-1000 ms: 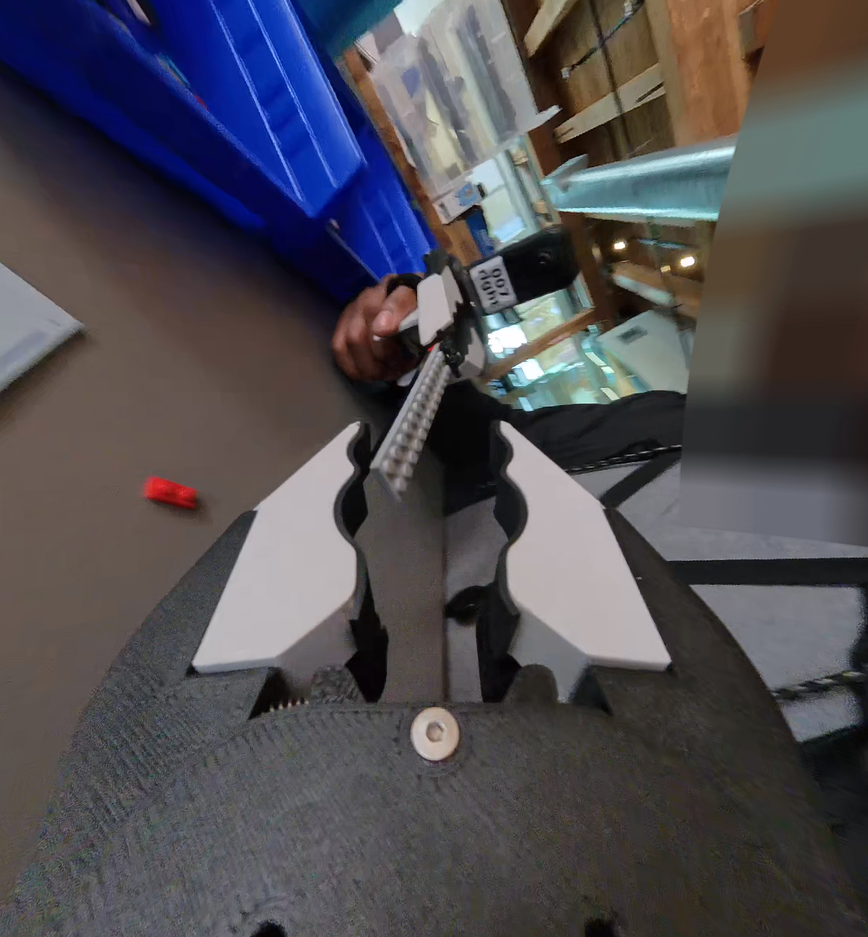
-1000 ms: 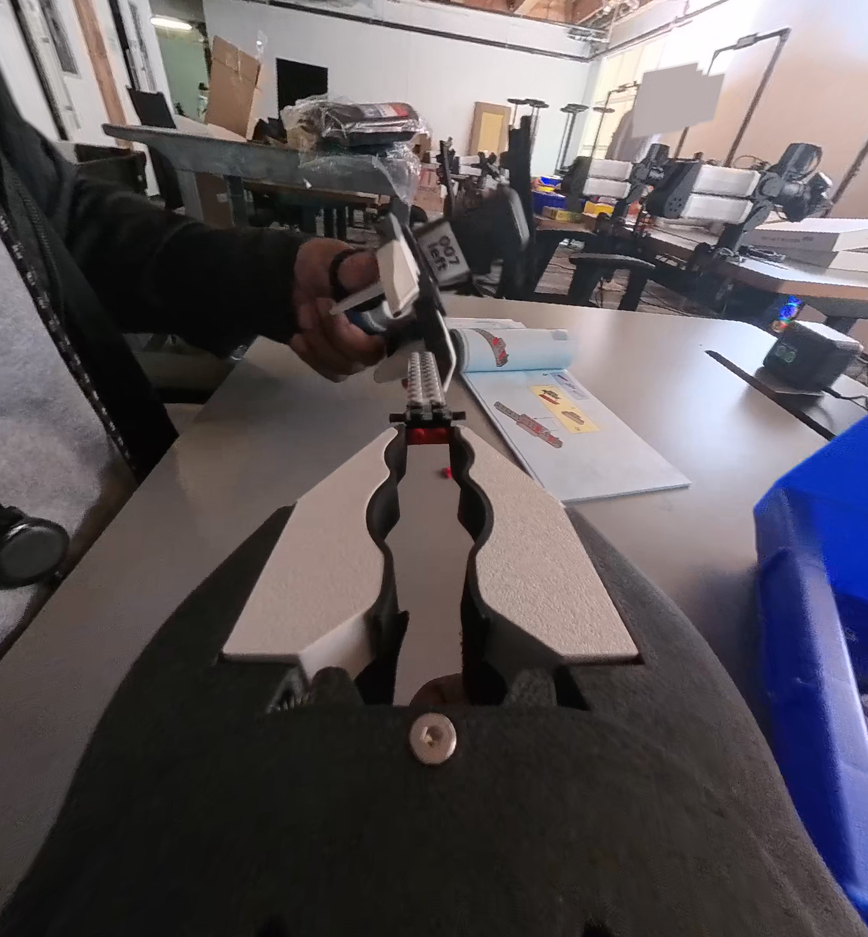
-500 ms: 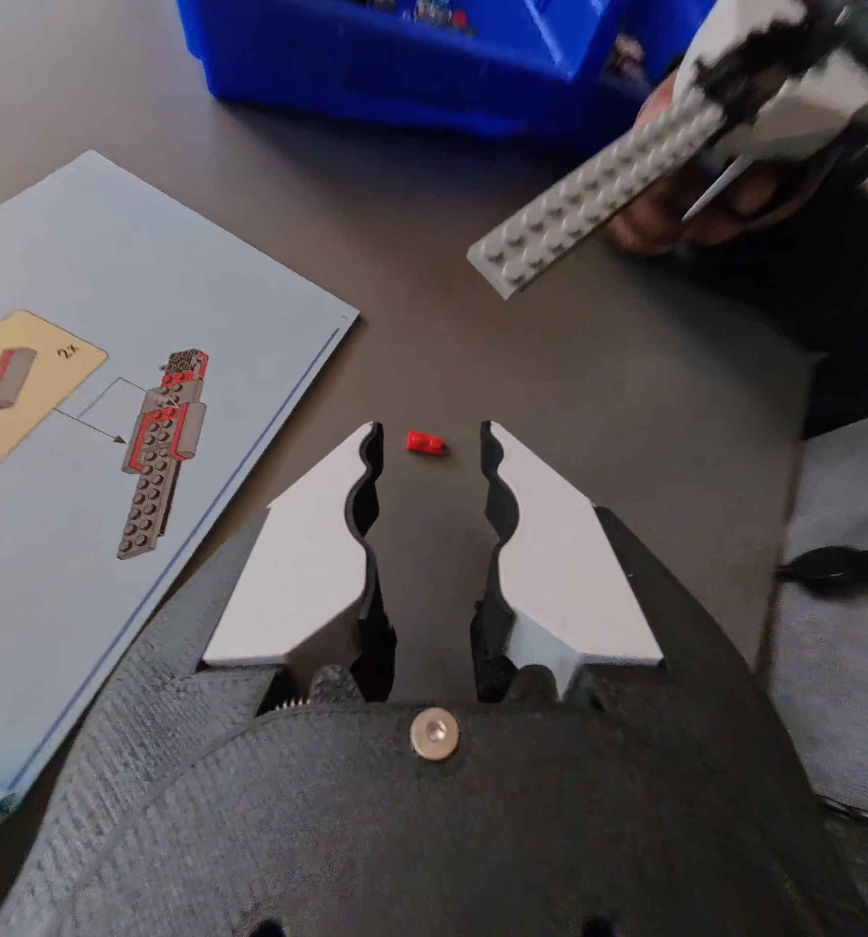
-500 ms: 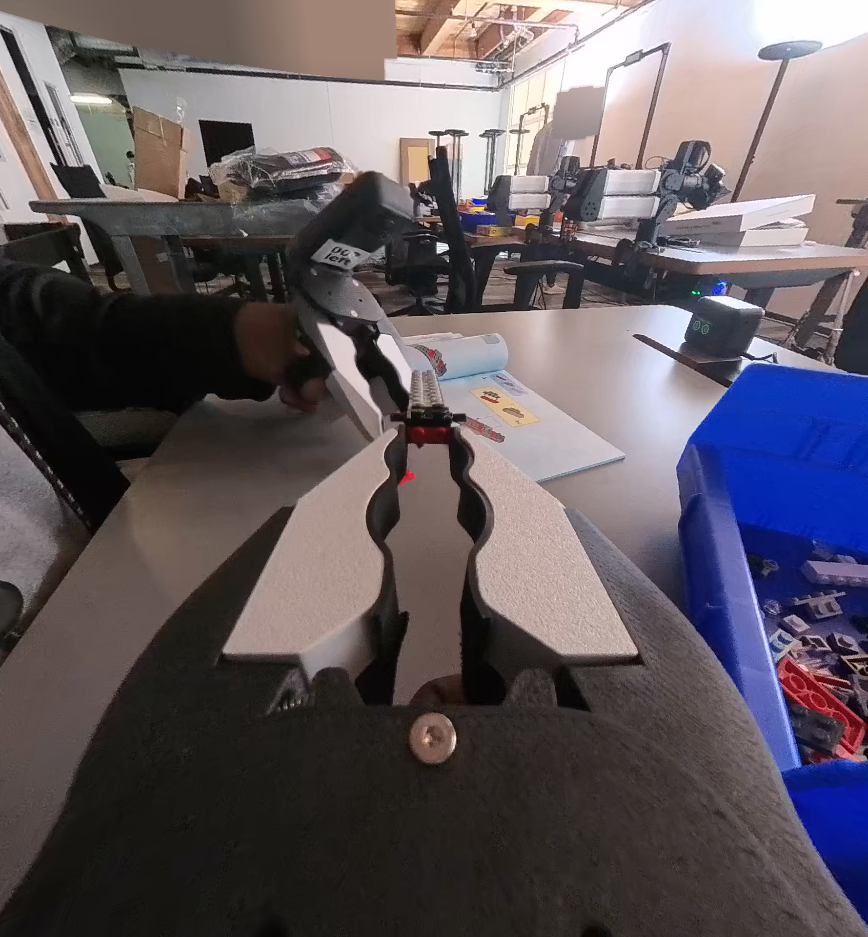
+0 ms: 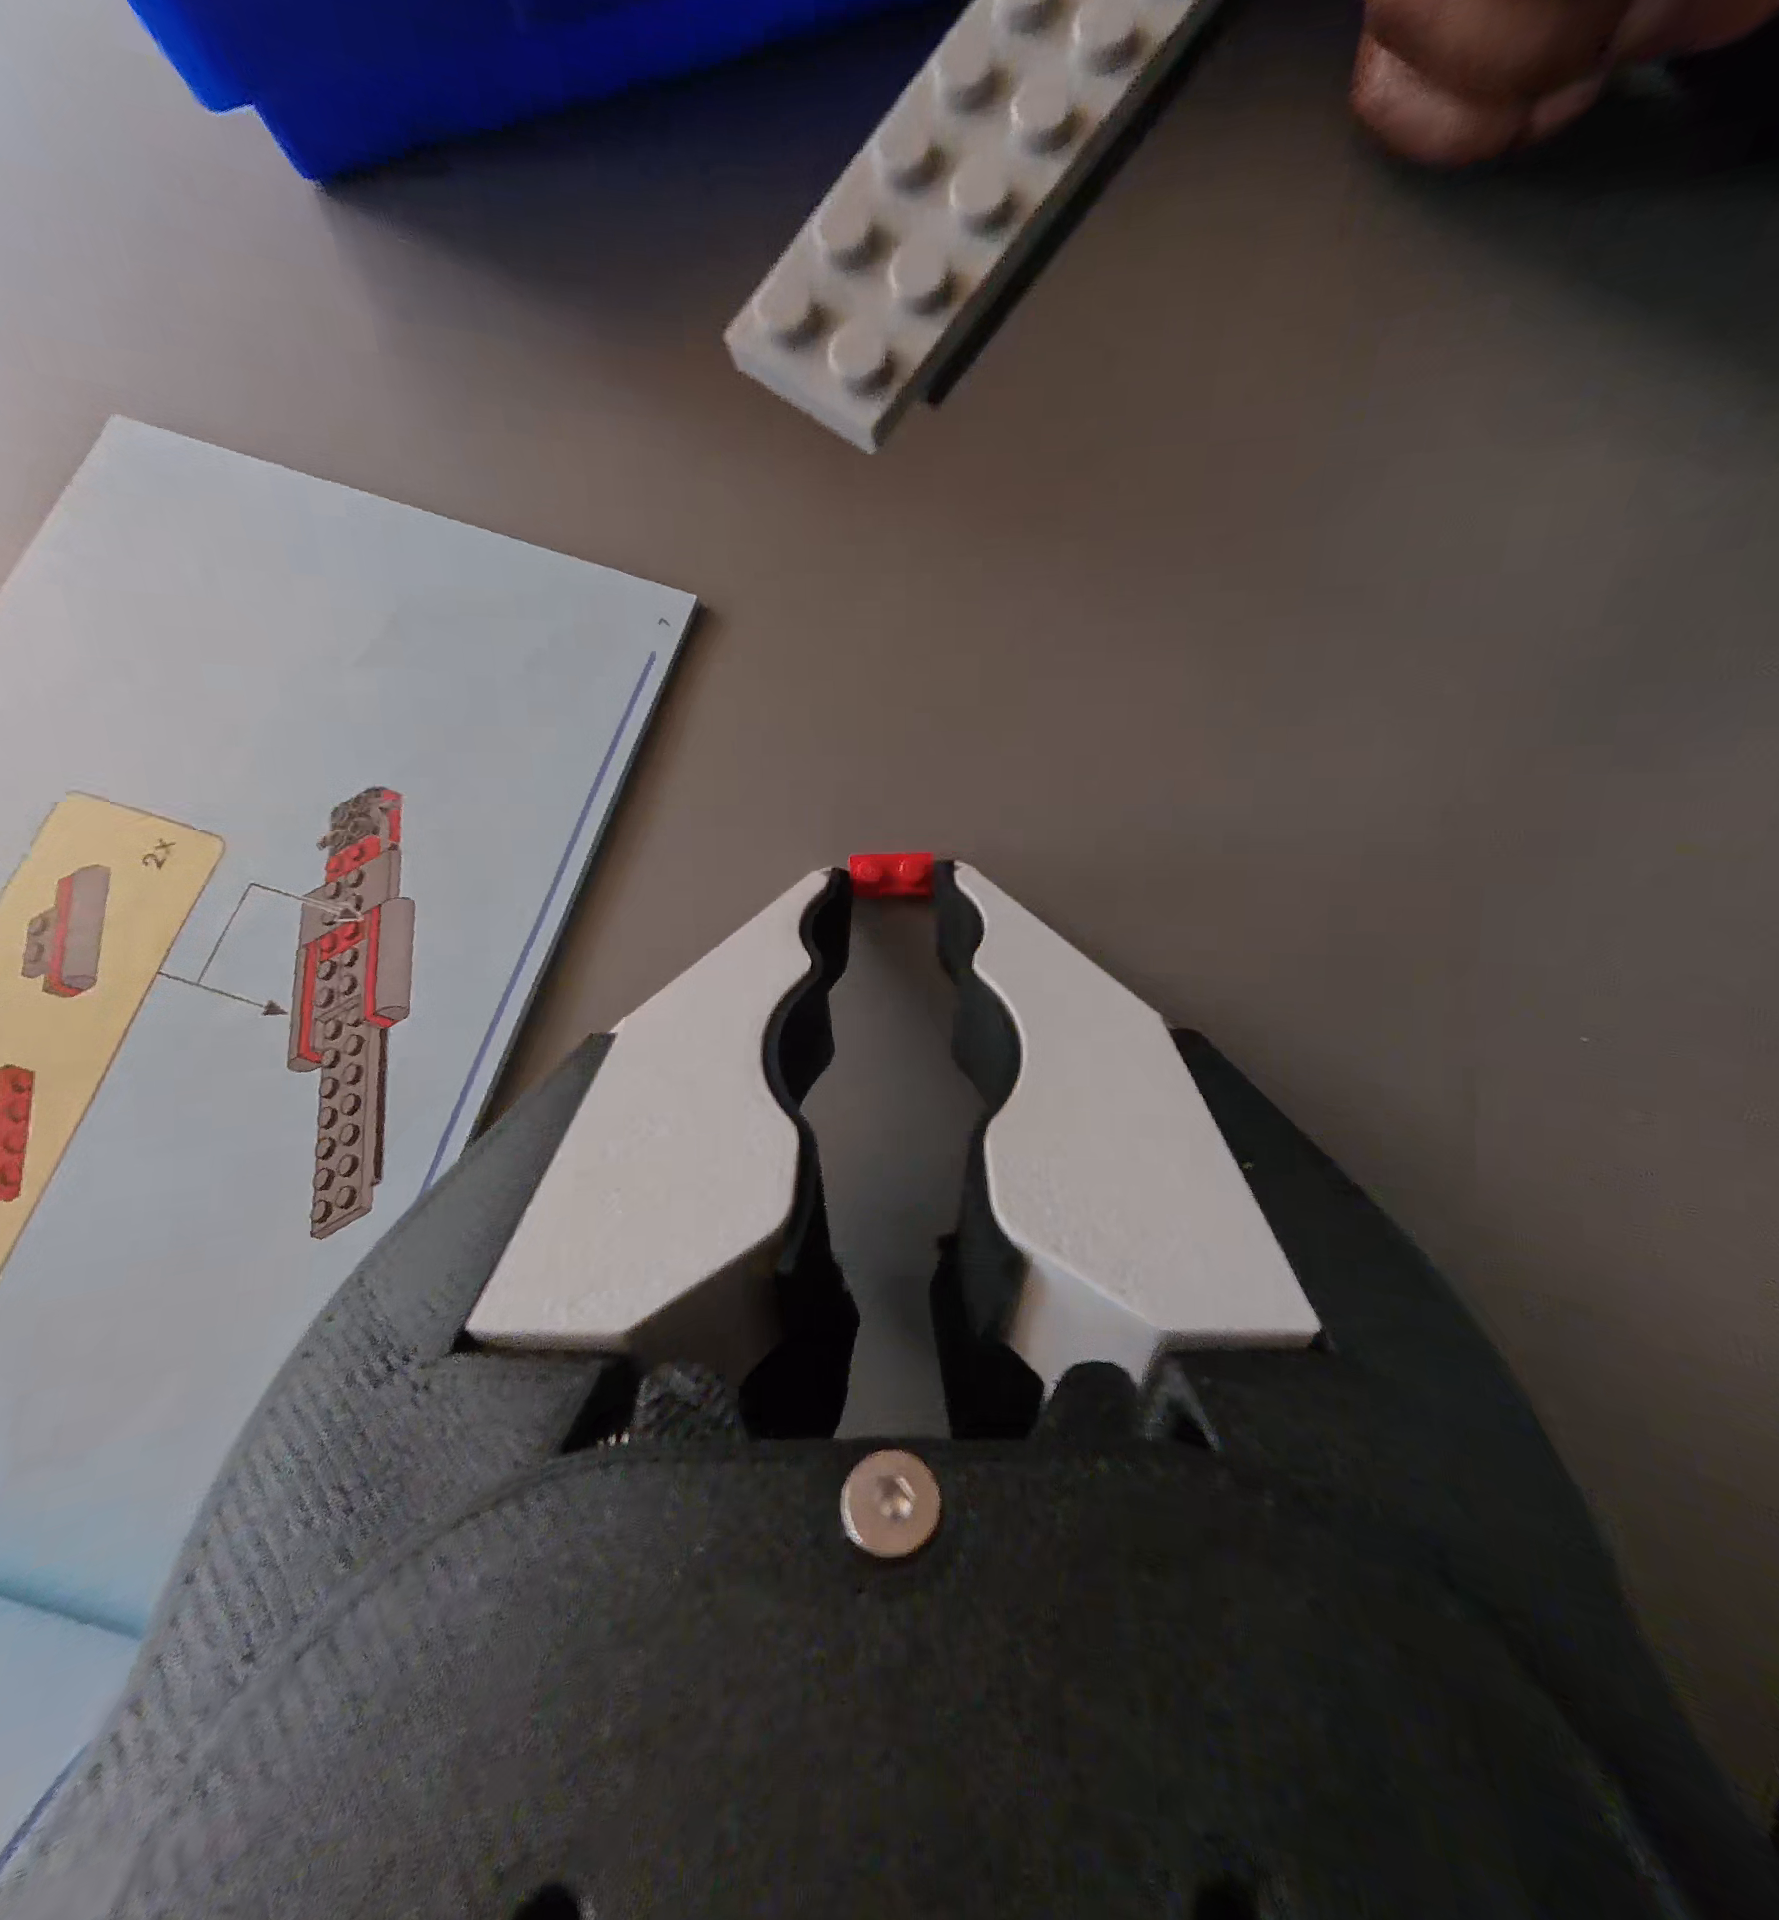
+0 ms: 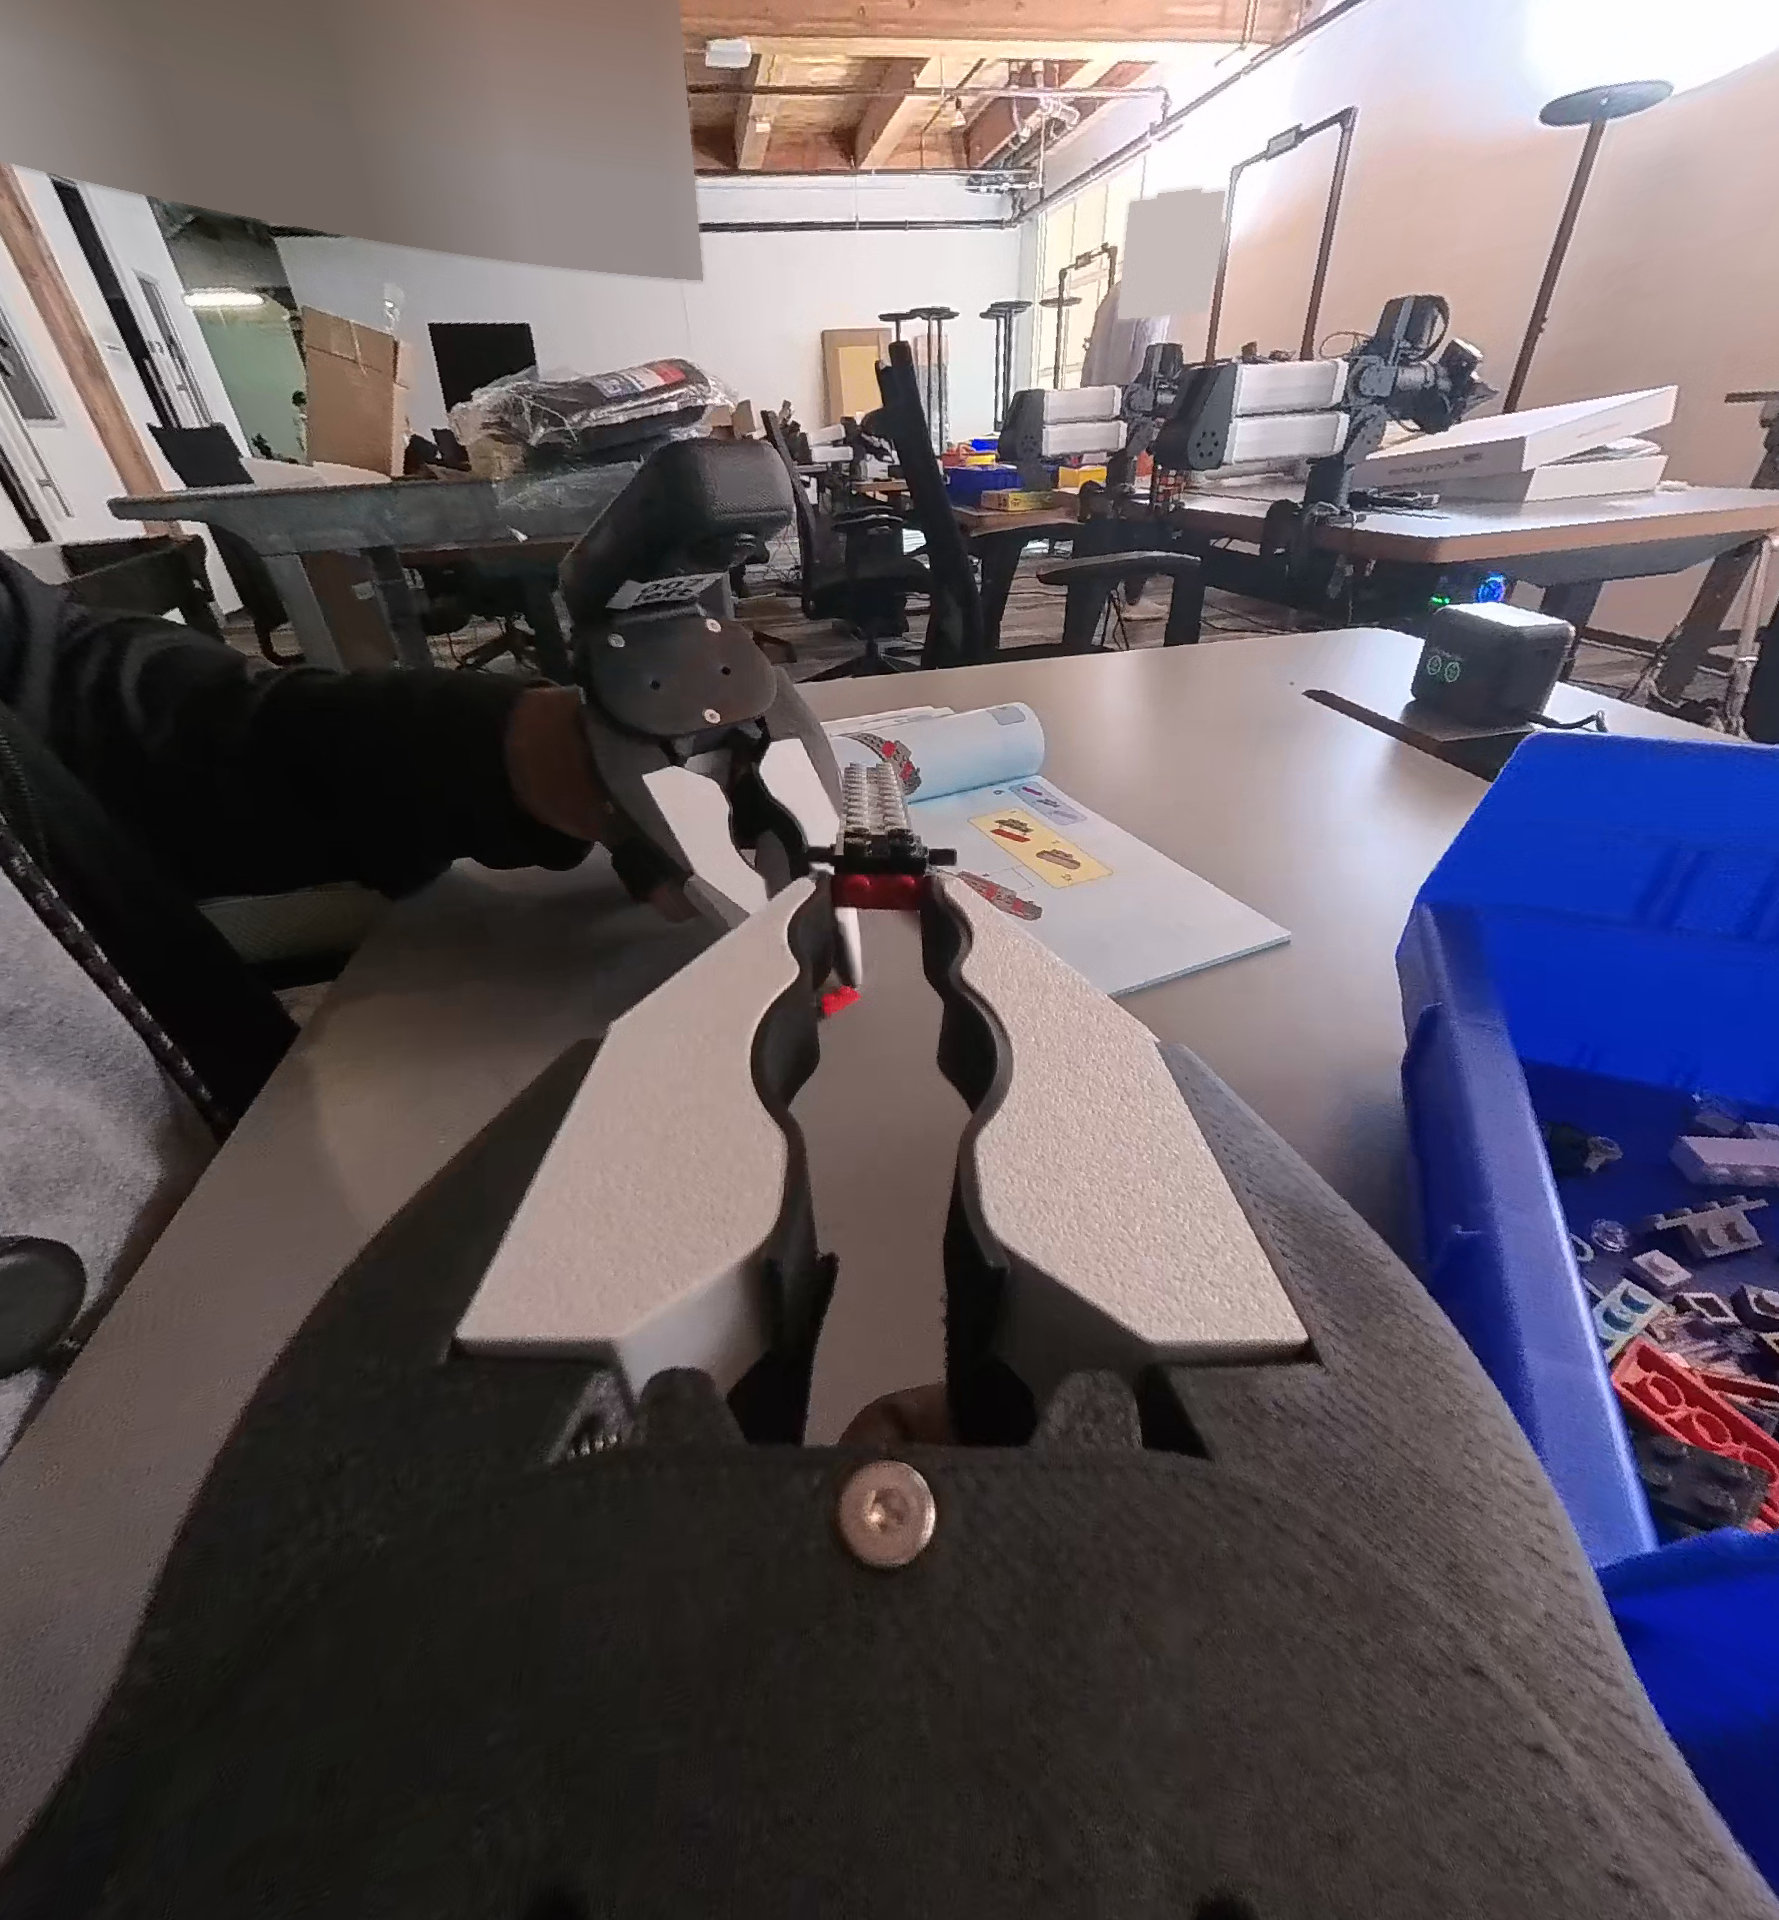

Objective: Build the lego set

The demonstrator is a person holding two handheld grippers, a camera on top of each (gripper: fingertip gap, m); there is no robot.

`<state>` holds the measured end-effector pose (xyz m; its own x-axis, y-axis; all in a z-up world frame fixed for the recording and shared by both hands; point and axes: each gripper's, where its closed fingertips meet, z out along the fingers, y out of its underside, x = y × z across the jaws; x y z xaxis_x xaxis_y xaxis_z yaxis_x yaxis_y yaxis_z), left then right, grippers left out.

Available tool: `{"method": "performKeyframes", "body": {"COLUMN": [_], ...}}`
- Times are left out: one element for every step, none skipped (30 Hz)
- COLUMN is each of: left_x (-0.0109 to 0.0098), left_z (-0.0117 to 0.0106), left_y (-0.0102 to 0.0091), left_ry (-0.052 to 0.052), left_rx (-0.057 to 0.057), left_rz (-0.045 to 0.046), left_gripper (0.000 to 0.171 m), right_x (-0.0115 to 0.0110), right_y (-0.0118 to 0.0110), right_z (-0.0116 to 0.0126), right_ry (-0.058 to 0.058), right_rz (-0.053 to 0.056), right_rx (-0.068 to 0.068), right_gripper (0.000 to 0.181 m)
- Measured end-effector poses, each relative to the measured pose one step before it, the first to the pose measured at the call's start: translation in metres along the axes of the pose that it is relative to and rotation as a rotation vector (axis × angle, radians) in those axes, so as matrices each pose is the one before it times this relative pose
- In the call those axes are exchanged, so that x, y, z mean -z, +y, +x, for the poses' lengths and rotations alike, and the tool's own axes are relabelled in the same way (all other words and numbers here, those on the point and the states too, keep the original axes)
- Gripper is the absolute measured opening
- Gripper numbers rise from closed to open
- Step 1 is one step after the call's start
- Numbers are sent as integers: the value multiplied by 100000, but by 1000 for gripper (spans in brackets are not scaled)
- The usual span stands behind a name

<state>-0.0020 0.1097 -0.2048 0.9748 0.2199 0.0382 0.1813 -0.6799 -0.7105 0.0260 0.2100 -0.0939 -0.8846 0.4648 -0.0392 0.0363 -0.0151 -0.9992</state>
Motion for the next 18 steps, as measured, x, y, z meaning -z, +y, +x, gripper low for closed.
{"method": "performKeyframes", "body": {"left_x": [2,82,249,405,546,709,841,866,746,545,308,53,-193,-399,-526,-612,-688,-707], "left_z": [281,256,302,426,393,452,651,718,545,333,211,176,236,266,211,155,127,106], "left_y": [-18,-108,-310,-480,-603,-852,-1231,-1563,-1721,-1708,-1644,-1478,-1281,-1052,-832,-600,-280,-18], "left_ry": [1911,1706,1912,2515,2361,2407,3057,3031,1904,898,301,547,1486,2216,2357,2480,3152,3581], "left_rx": [-197,5,-151,-534,-191,-721,-1685,-2135,-1507,-1590,-2443,-2645,-2207,-1934,-2022,-1834,-753,465], "left_rz": [476,1044,2155,2803,2651,3430,4778,5483,4837,3546,2469,1273,183,-754,-1374,-1800,-2707,-3278], "left_gripper": [15,15,15,15,15,15,15,15,15,15,15,15,15,15,15,15,15,15], "right_x": [-25,-8,-7,-2,1,7,1,1,-4,-12,-30,-30,-30,-38,-42,-56,-50,-59], "right_y": [-5,-7,-13,-13,2,-13,-15,-43,-72,-80,-90,-78,-101,-103,-80,-56,-48,-37], "right_z": [-30,-20,-6,3,8,12,9,-6,-46,-74,-94,-131,-194,-232,-222,-245,-249,-227], "right_ry": [-74,-52,-11,-24,-2,-4,-50,-190,-363,-510,-578,-677,-851,-959,-869,-858,-810,-687], "right_rz": [44,51,93,91,51,89,101,295,567,690,695,699,820,857,705,557,429,341], "right_rx": [47,8,-68,-103,-86,-77,-156,-351,-517,-638,-644,-352,8,201,404,689,861,848], "right_gripper": [19,19,19,19,19,19,19,19,19,19,19,19,19,19,19,19,19,19]}}
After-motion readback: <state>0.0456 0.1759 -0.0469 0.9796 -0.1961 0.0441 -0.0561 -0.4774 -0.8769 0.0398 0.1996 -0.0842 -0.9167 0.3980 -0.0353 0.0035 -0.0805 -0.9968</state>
